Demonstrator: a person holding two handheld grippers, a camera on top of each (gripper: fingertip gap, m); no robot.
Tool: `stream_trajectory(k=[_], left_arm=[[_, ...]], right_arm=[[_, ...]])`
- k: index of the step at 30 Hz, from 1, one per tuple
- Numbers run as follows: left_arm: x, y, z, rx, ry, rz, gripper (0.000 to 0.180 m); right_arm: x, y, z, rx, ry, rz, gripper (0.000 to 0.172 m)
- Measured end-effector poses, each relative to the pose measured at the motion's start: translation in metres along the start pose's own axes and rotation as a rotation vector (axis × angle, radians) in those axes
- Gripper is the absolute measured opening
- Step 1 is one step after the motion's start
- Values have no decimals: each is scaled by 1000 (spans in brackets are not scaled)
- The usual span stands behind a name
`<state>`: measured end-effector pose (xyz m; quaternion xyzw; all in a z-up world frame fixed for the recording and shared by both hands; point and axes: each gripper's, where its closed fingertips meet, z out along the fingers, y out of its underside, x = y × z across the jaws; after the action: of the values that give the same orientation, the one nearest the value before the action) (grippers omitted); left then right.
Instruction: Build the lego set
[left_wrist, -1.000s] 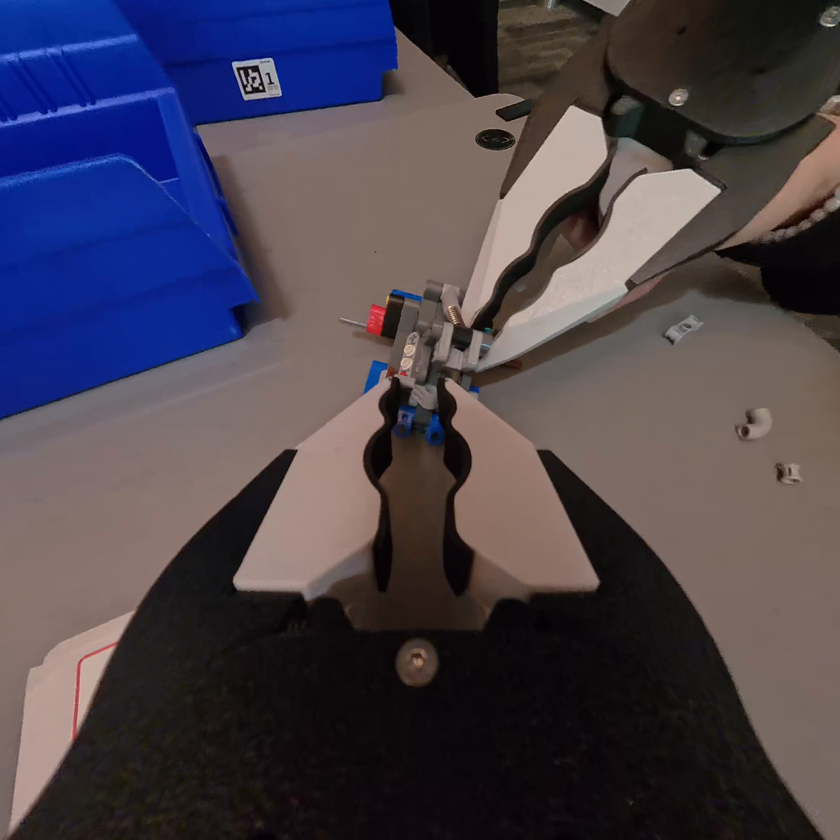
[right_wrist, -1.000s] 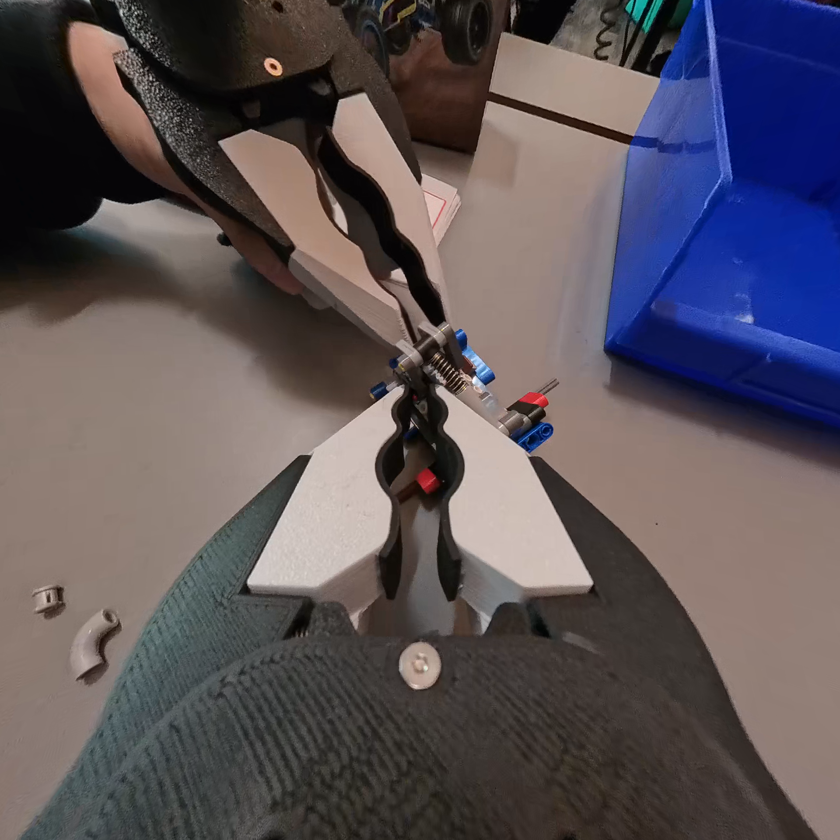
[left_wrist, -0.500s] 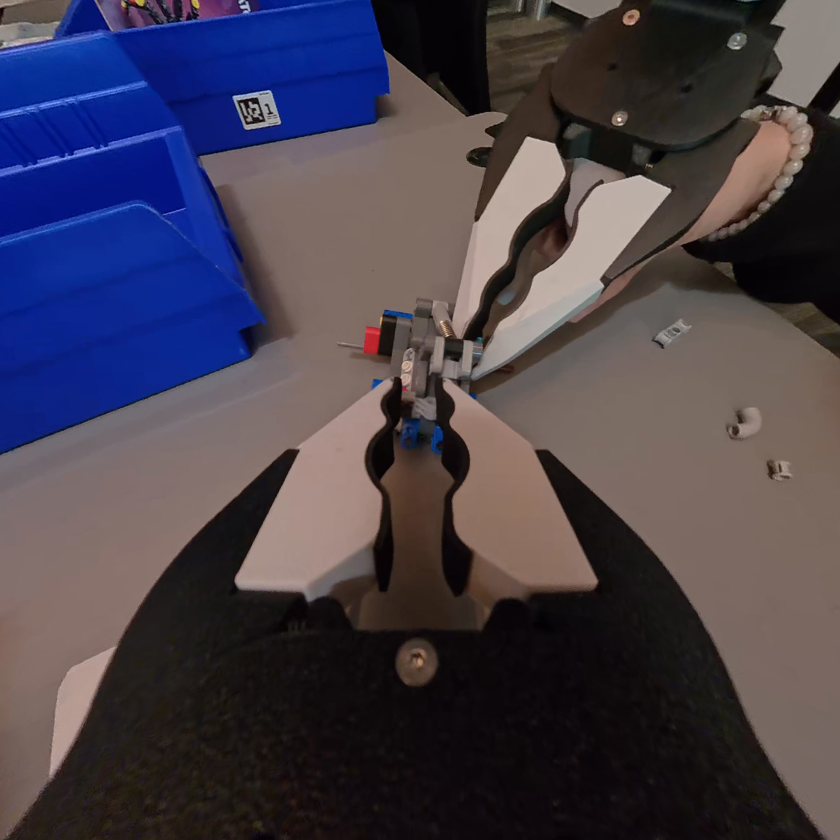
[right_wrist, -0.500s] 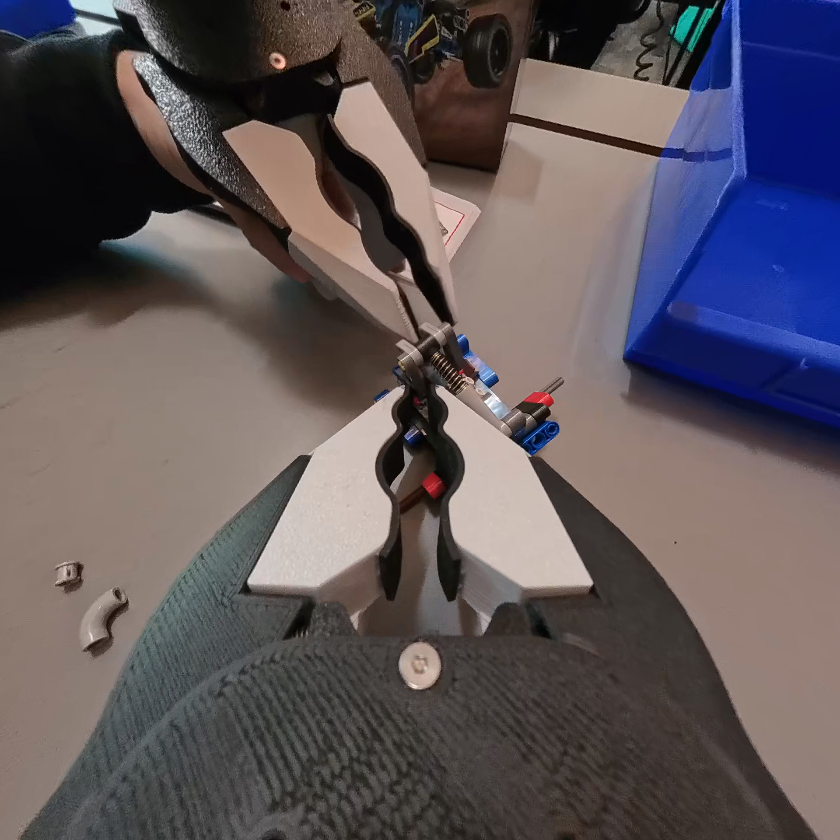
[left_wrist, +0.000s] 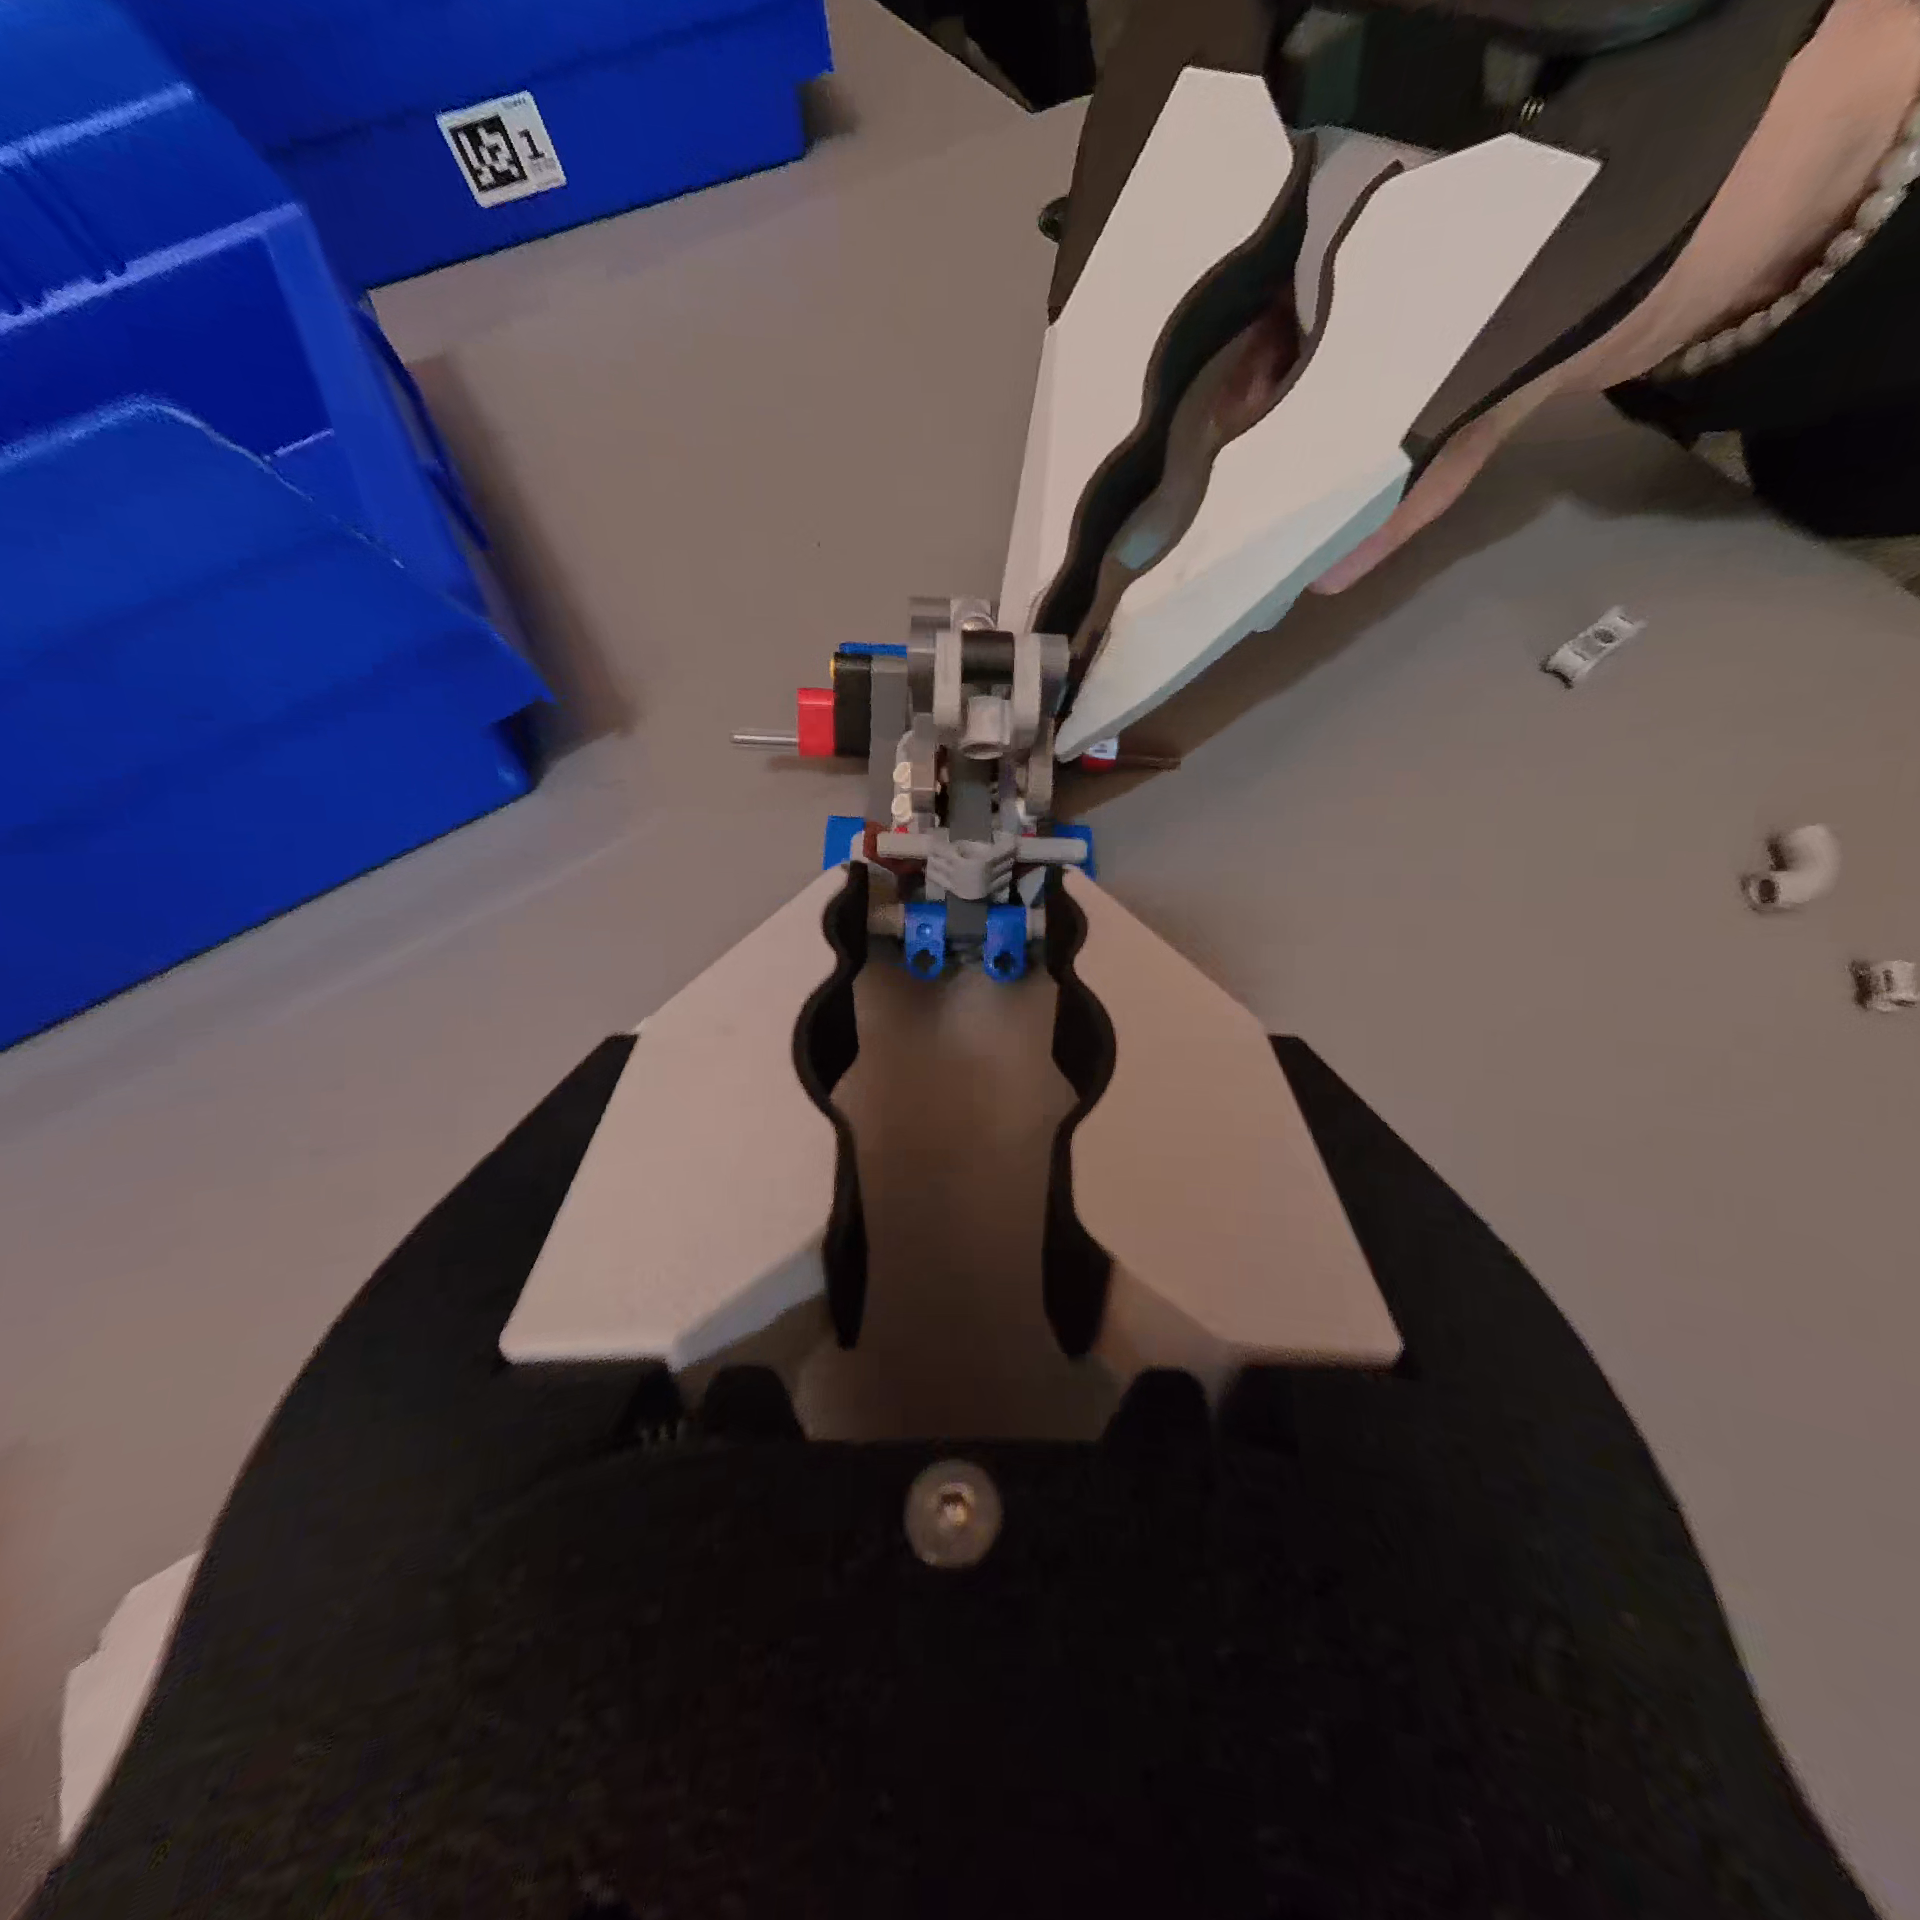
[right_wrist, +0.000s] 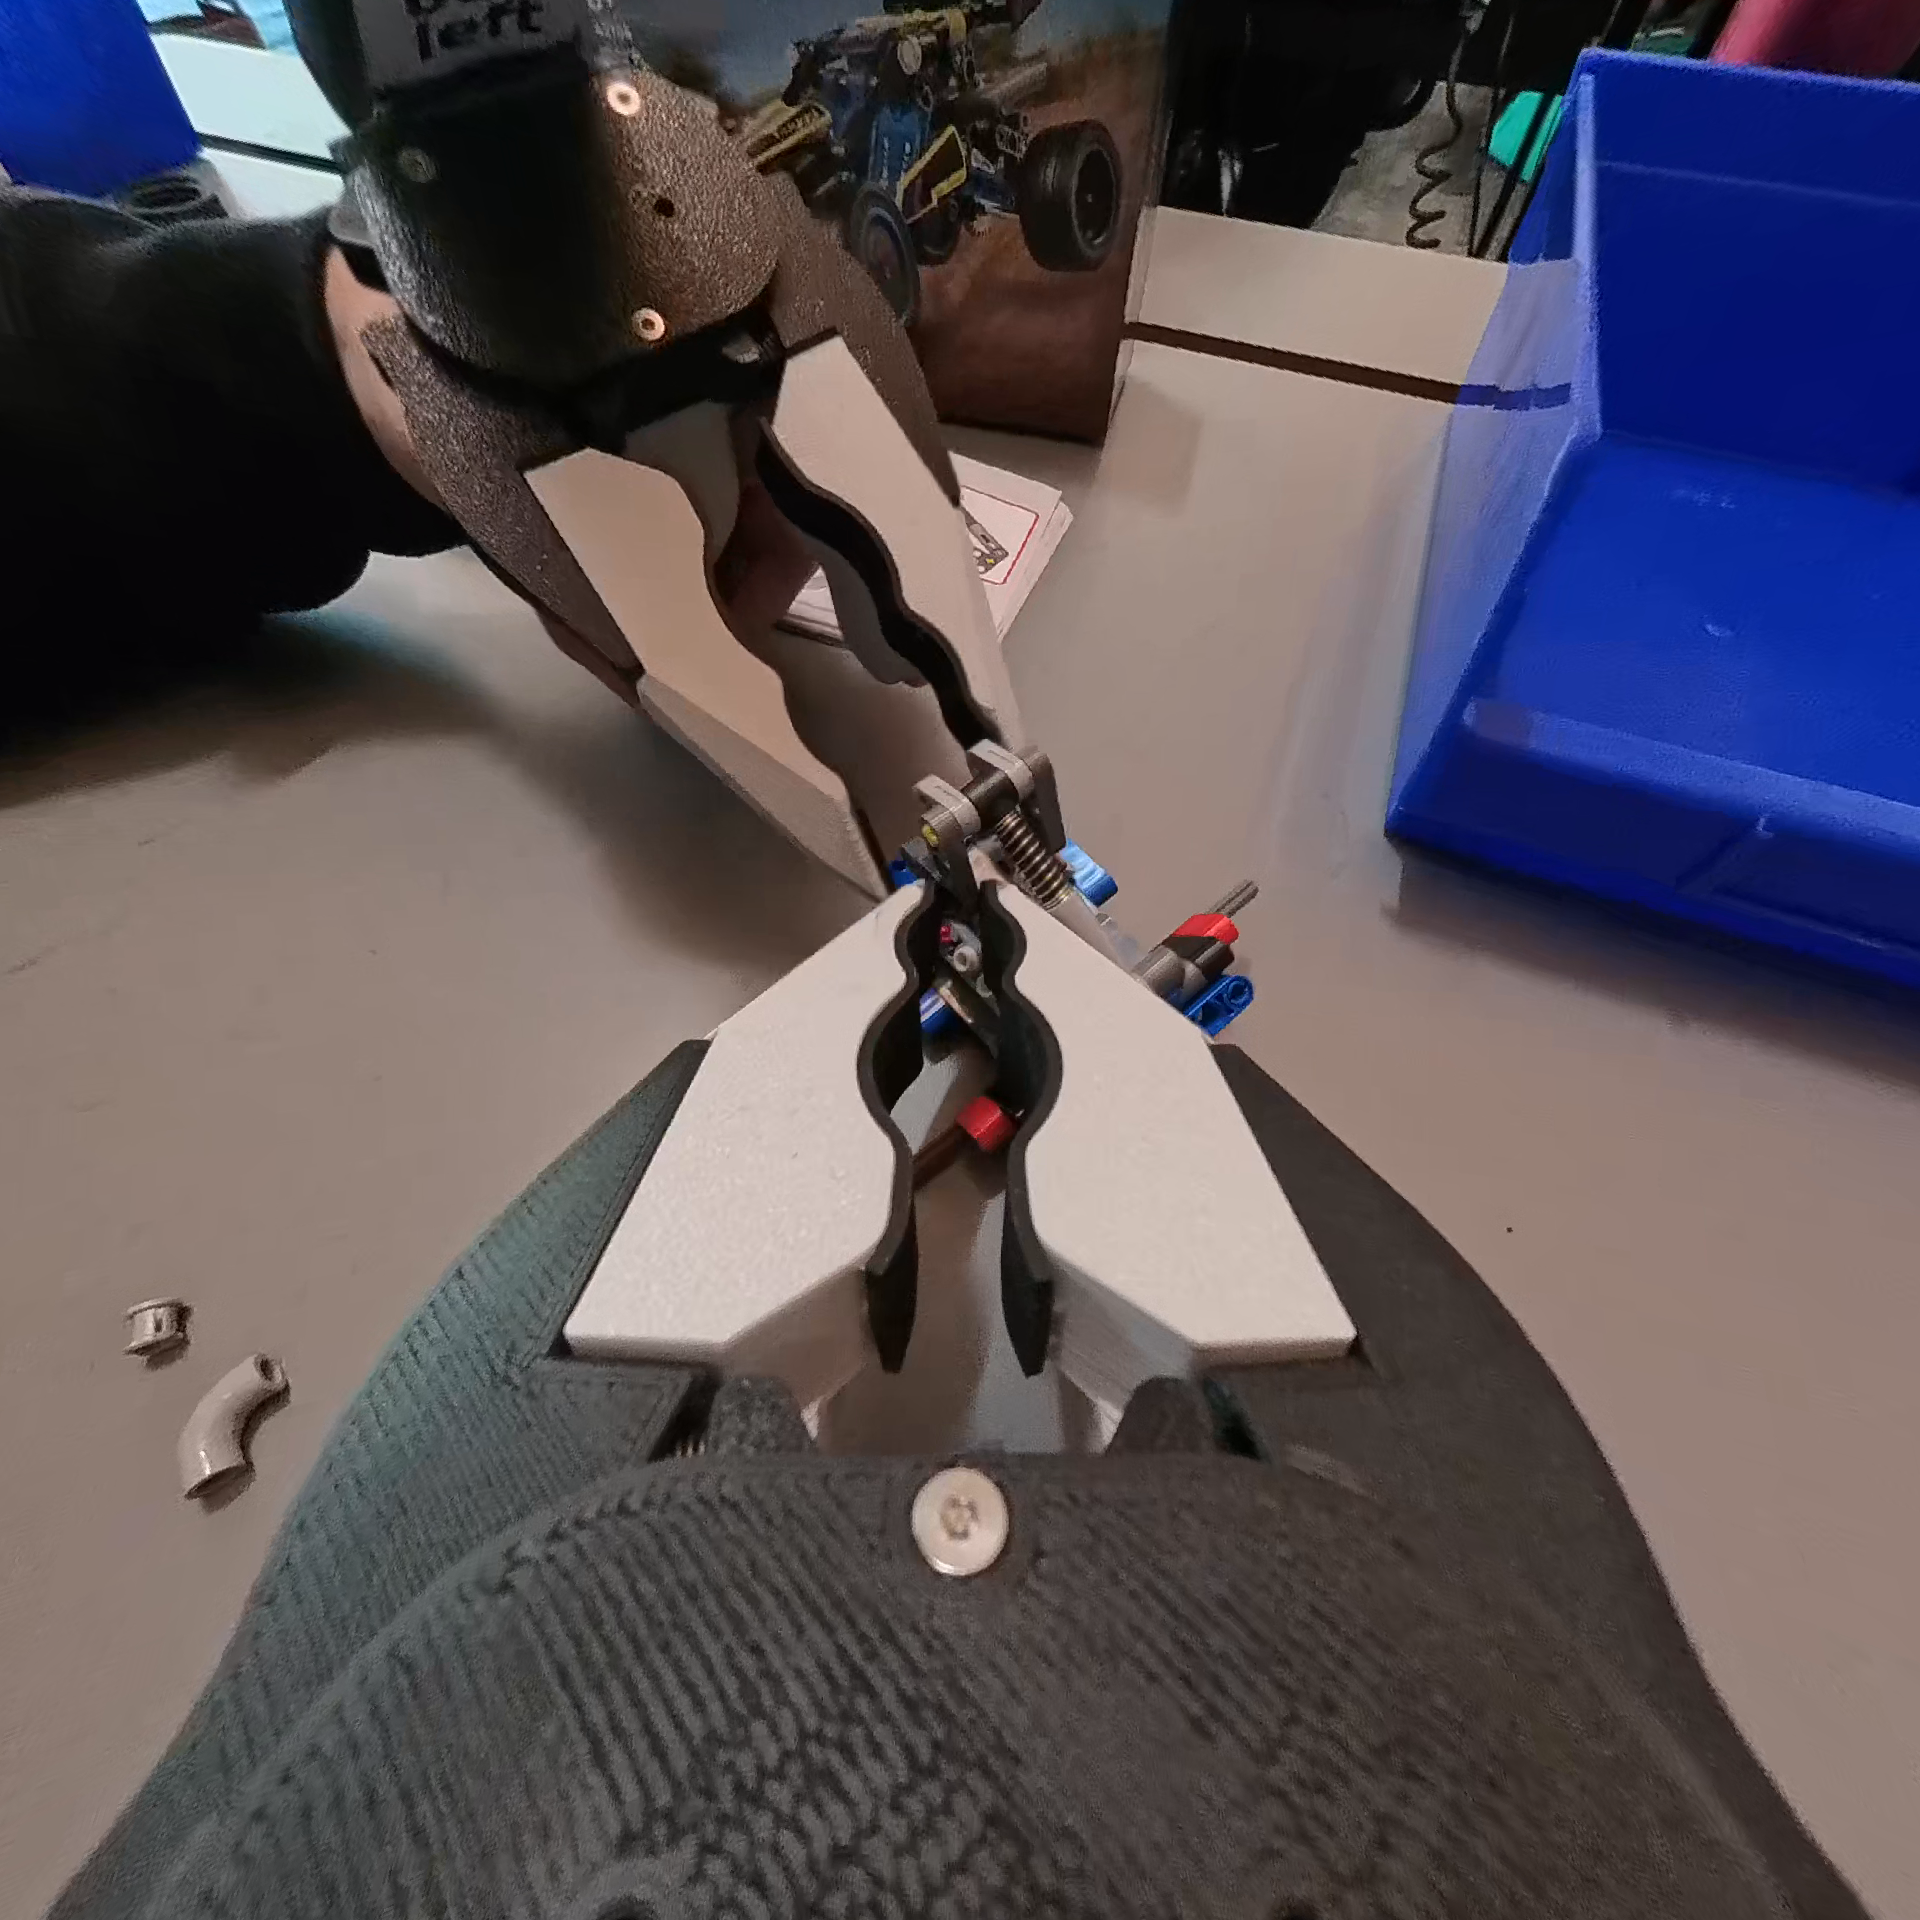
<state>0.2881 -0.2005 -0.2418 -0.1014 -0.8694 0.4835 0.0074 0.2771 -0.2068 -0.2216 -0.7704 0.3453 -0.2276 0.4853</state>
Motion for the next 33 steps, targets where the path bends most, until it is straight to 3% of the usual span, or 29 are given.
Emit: stream_trajectory(k=[1,20,33], left_arm=[[0,-1,0,8,4,-1,29],[-1,-5,6,31,-17,172,24],[-4,-6,10,19,-59,140,23]], right_arm=[[1,-1,-1,6,4,6,4],[4,4,1,-25,13,-21,4],[8,4,1,-22,40,-17,4]])
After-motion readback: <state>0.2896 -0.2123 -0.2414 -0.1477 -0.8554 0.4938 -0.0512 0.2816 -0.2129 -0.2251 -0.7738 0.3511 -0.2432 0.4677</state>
